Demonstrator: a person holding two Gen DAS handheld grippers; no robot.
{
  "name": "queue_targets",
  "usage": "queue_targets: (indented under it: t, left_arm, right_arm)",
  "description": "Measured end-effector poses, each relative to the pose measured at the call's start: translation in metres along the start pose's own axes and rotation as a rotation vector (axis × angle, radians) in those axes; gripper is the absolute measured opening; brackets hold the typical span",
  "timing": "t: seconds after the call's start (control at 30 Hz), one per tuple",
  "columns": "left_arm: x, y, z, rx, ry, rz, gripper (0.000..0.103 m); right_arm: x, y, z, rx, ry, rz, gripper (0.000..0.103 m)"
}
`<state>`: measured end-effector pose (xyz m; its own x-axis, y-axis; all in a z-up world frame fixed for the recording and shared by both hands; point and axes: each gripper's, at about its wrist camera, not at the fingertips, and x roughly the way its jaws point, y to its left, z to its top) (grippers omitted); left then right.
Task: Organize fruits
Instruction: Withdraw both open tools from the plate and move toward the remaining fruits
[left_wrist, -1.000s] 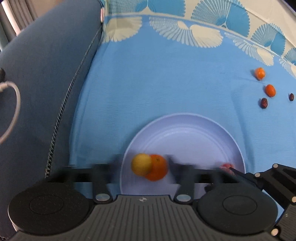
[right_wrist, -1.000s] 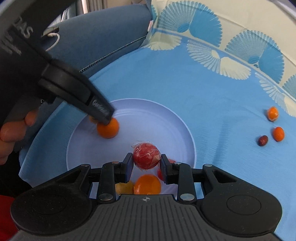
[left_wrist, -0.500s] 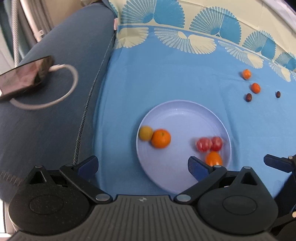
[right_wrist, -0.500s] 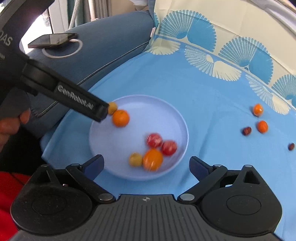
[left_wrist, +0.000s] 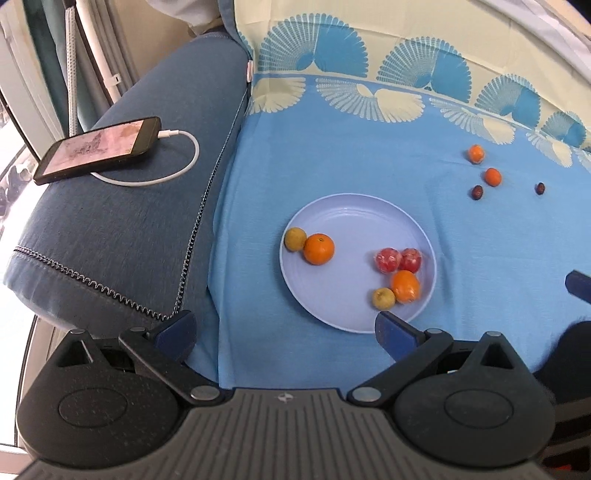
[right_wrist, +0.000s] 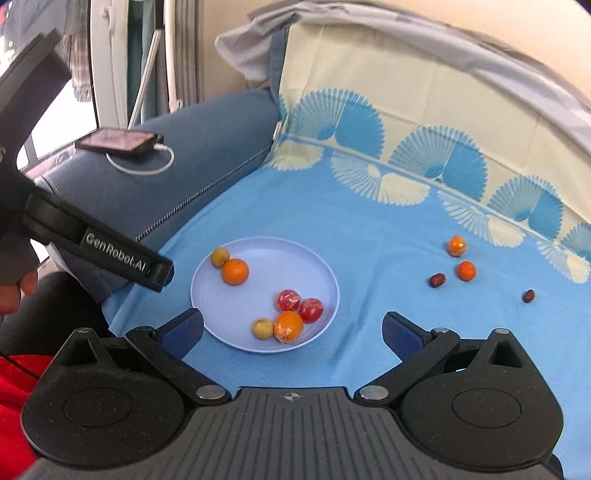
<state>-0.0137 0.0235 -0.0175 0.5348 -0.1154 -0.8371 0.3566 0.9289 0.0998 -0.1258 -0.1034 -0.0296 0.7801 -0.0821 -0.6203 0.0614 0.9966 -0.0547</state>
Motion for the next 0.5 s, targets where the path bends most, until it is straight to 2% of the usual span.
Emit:
queue_targets:
  t: [0.23, 0.5]
  left_arm:
    - [-0.022, -0.014, -0.010, 0.049, -0.041, 0.012, 0.103]
    - [-0.036, -0.017, -0.015, 0.058, -0.067, 0.019, 0.103]
  right_arm:
    - [-0.025, -0.003, -0.005, 0.014, -0.058, -0.014, 0.102]
    - [-0.042, -0.002, -0.008, 0.012, -0.094, -0.024, 0.102]
